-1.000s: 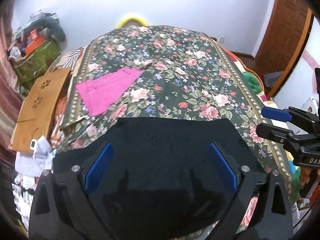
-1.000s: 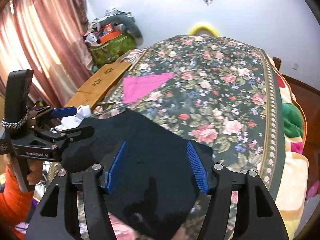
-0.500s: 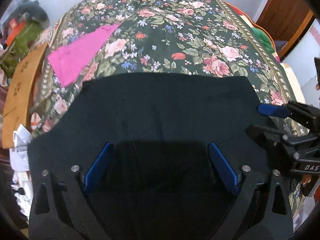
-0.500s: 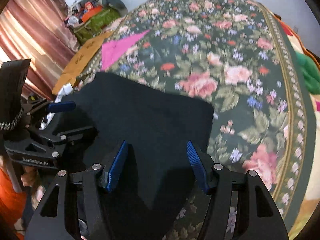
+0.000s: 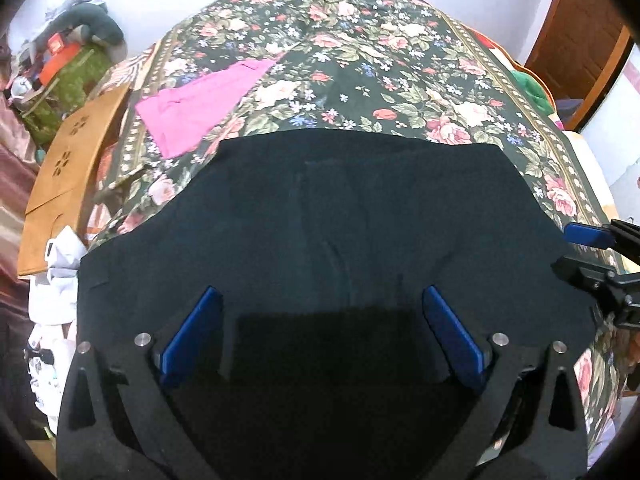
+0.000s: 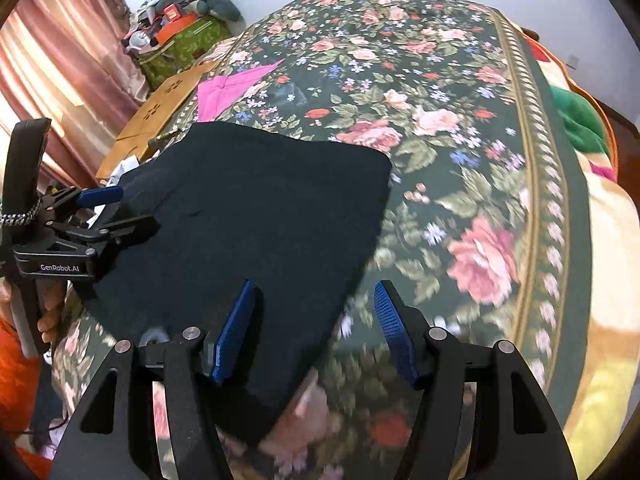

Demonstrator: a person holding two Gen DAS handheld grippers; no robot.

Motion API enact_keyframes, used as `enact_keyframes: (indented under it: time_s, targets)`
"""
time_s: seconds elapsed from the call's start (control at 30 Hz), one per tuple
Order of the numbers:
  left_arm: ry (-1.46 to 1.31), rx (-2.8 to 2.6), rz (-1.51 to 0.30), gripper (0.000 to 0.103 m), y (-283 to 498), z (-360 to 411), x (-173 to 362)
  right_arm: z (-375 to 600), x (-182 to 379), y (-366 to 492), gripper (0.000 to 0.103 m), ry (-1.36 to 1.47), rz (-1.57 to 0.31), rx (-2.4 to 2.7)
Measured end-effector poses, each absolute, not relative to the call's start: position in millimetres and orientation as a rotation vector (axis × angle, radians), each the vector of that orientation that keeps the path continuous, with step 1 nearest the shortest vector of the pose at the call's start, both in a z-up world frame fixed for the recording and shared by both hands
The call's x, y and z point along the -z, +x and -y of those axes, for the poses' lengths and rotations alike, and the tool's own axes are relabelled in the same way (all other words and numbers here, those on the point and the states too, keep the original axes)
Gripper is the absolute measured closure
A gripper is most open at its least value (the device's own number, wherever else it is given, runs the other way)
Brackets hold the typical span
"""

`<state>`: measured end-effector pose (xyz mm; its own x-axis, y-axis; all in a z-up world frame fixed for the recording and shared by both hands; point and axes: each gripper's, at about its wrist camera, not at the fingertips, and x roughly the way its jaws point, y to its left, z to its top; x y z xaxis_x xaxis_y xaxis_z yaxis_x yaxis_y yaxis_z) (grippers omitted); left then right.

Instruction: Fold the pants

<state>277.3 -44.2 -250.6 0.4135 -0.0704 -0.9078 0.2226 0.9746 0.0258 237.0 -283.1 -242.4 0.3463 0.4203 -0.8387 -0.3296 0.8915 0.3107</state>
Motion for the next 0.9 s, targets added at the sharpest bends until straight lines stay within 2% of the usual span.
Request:
enact_keyframes:
  time_s: [0.3,0.5,0.73,0.9]
  targets:
    - [0.113,0.173,-1.075,0.0,248,18,232,294,230,217,0.044,0.107,-1.106,-0.411]
    - [0.107,0.087,-0.958,0.001,224,-18,197,293,198,208,0.044,0.068,-1.013,-0.375]
    - [0.029,-0.019,-0.827,0.001,196,-74,163,262,162,204,0.044,0.035,-0.906,-0.42]
    - [-0.033,-0.1,-0.778,0.001,176,-115,162,225,157,208,0.042,0.011,-0.88,-0.469]
